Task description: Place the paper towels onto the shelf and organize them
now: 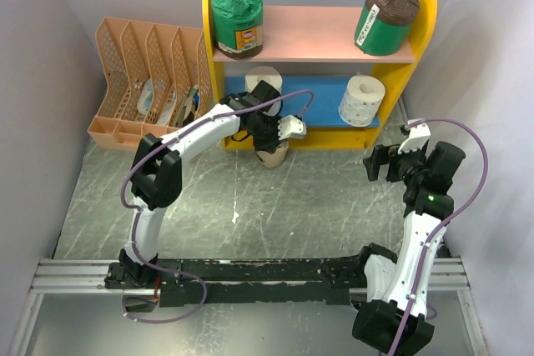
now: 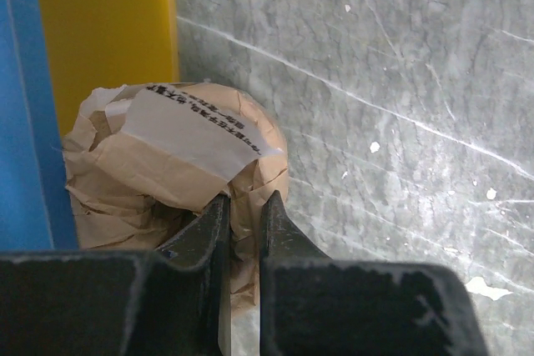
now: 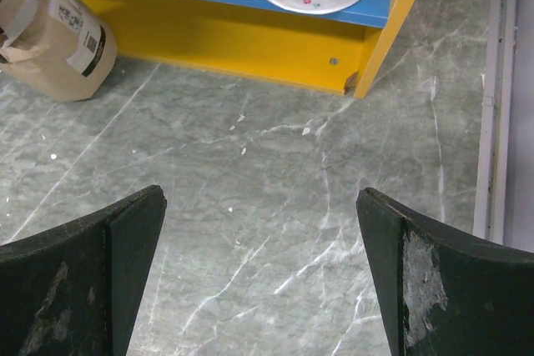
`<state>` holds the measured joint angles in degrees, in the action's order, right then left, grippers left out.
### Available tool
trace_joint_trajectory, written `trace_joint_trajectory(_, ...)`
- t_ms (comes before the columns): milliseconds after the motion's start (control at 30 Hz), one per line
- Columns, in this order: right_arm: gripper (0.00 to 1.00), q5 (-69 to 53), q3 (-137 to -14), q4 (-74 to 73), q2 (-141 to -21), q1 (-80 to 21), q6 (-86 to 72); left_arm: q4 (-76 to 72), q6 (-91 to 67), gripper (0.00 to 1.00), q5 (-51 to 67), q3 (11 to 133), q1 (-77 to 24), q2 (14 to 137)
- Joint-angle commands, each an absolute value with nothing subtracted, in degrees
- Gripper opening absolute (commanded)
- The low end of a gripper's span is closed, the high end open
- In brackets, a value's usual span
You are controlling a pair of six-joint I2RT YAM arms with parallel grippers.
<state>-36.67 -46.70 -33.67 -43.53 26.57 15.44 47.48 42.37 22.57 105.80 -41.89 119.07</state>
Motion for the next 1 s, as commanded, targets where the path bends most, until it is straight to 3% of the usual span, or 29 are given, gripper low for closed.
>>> trace_joint_trajectory(0,1.00,-36.68,-46.33,-32.48,-43.14,26.99,15.73,47.76,42.86,0.07,24.17,110.43,-42.22,121.51)
trace_joint_trajectory(767,1.00,-36.74,-46.41,-32.46,-43.01,26.98,15.82,45.52,43.51,0.08,15.69,120.80,-41.99,130.81)
trace_joint_trajectory(900,1.00,-36.74,-46.41,-32.42,-42.96,26.96,15.82,43.19,43.67,0.17,11.84,119.93,-41.99,130.90)
trace_joint_trajectory(967,1.00,-36.69,-46.40,-32.40,-42.93,26.98,15.82,42.76,43.75,0.37,10.34,120.40,-41.97,131.27)
